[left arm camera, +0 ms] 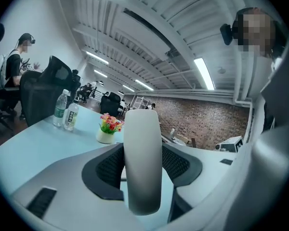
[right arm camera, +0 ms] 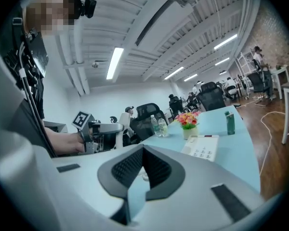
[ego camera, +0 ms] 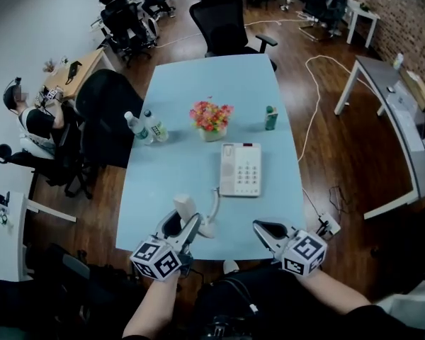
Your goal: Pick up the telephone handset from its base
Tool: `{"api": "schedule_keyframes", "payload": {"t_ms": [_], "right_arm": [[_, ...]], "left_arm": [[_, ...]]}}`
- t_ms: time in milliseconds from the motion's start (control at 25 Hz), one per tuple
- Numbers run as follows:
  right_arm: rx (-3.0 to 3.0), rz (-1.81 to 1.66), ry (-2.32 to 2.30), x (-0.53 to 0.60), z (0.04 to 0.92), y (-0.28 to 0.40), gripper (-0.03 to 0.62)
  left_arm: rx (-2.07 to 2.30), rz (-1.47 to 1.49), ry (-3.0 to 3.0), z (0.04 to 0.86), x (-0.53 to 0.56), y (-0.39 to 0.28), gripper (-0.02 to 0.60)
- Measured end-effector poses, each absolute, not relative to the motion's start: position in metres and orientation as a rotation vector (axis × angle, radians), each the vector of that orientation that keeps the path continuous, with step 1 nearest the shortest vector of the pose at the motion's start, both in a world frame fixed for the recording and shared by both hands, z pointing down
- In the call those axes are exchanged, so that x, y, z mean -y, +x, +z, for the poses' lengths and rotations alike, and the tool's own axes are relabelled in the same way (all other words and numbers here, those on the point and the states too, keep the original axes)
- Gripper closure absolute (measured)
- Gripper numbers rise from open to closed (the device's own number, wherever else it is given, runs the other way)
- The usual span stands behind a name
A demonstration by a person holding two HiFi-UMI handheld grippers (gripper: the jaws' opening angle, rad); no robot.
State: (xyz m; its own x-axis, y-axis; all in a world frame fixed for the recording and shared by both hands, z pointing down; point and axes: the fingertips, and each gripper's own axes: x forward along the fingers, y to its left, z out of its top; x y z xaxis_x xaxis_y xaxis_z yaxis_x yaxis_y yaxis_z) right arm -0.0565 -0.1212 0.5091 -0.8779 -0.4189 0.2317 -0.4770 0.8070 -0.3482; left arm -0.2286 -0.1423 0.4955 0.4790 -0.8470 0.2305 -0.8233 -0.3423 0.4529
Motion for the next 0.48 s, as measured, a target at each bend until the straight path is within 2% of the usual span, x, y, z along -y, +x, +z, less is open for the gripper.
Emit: {"api": "schedule_keyframes", "payload": {"t_ms": [480], "right_arm": [[2.830, 0.529, 0.720, 0.094, 0.515, -0.086, 0.577]], "left_arm": [[1.390, -0.099, 2.220, 0.492, 0.095, -0.259, 0.348]]}}
